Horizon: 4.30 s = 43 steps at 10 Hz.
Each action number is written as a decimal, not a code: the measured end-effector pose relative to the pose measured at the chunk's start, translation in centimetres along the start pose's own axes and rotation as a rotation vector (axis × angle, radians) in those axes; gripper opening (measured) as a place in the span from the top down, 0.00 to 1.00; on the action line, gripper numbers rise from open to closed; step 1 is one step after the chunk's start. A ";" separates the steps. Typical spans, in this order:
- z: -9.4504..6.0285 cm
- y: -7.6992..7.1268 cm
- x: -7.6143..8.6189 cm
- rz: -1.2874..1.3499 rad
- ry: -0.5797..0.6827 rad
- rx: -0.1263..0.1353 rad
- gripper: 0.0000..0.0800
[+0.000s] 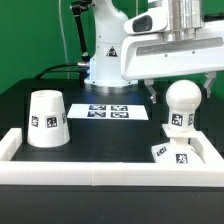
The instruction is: Assemble lamp
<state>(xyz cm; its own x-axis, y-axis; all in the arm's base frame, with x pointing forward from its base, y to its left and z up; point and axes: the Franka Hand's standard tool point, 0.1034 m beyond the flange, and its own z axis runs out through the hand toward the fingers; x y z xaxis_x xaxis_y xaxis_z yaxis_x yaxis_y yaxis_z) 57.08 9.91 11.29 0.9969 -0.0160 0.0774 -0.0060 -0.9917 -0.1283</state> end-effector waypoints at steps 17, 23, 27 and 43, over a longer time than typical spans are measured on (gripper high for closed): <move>0.1 -0.2 1.8 -1.556 -0.046 -0.186 0.13; 0.4 0.1 1.7 -1.814 -0.100 -0.219 0.24; 0.3 0.9 1.8 -1.769 -0.098 -0.220 0.28; 0.3 0.2 1.6 -0.261 0.045 -0.161 0.28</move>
Offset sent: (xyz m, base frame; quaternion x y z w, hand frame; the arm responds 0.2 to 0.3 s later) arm 0.0000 0.0000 0.0000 0.0000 0.0000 -0.1938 0.9810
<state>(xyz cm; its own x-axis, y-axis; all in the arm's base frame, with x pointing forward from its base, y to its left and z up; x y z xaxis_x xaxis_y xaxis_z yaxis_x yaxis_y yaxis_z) 58.66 9.74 11.07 0.9618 0.2399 0.1317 0.2338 -0.9704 0.0602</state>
